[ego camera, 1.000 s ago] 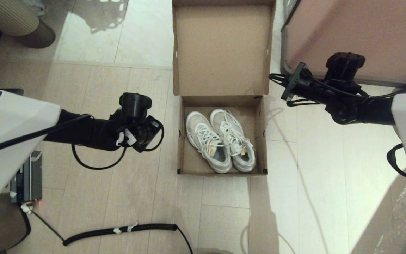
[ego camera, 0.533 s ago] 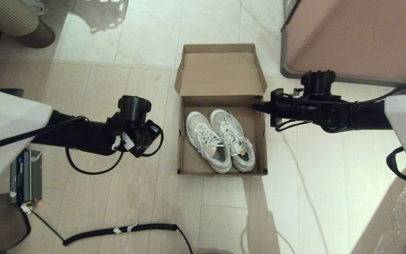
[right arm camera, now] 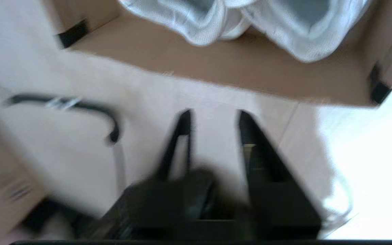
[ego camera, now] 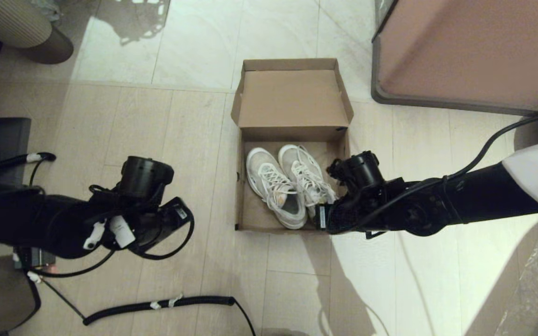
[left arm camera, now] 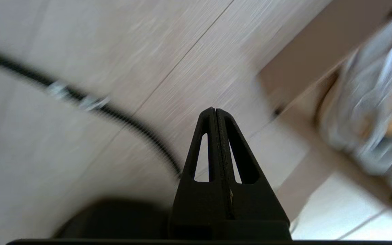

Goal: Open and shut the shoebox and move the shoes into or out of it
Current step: Open the shoe box, then put the shoes out of the shoe box

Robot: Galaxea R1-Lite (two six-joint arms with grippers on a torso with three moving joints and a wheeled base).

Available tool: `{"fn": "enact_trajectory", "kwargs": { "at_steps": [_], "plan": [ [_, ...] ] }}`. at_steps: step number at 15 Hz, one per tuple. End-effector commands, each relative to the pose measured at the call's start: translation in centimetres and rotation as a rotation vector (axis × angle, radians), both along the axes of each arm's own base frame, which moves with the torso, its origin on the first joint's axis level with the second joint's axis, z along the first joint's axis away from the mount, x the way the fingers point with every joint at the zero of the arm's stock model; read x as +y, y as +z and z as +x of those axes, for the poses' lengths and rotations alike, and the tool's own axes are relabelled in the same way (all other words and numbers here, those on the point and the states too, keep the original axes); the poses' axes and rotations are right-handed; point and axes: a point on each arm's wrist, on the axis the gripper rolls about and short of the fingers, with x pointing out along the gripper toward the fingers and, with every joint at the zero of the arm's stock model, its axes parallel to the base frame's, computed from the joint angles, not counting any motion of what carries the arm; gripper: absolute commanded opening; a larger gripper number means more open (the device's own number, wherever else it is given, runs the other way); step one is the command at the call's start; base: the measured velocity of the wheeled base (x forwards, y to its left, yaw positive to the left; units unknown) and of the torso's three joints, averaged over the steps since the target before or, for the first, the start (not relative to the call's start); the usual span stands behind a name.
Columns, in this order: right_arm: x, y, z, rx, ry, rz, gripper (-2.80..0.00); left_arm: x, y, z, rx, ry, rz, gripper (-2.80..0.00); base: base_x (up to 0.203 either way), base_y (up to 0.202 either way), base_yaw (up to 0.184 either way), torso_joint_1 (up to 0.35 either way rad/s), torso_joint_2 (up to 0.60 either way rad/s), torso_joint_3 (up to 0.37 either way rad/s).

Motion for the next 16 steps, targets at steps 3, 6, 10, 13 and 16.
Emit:
{"fn": "enact_trajectory", "kwargs": {
  "at_steps": [3,6,10,13,16],
  "plan": [
    [2.1,-5.2,0.8,-0.079,-0.063,-0.09,0.0,1.1,1.0,-2.4,-0.028,0.024,0.021,-2.8,0.0,0.0,0.0,0.0,0.0,0.0],
    [3.0,-7.0,2.3,-0.161,-0.057,-0.097,0.0,1.0,1.2,-2.0,-0.098,-0.004,0.053,-2.8,0.0,0.0,0.0,0.0,0.0,0.0],
    [3.6,-6.1,4.6,-0.269,-0.101,-0.074,0.0,1.1,0.9,-2.3,-0.091,-0.006,0.063,-2.8,0.0,0.0,0.0,0.0,0.0,0.0],
    [3.5,-6.4,6.2,-0.302,-0.103,-0.102,0.0,1.5,0.6,-2.5,-0.079,0.005,0.065,-2.8,0.0,0.0,0.0,0.0,0.0,0.0],
    [2.7,-8.4,8.0,-0.297,-0.112,-0.147,0.0,2.1,0.7,-2.6,-0.083,0.023,0.064,-2.8,0.0,0.0,0.0,0.0,0.0,0.0]
  ]
}}
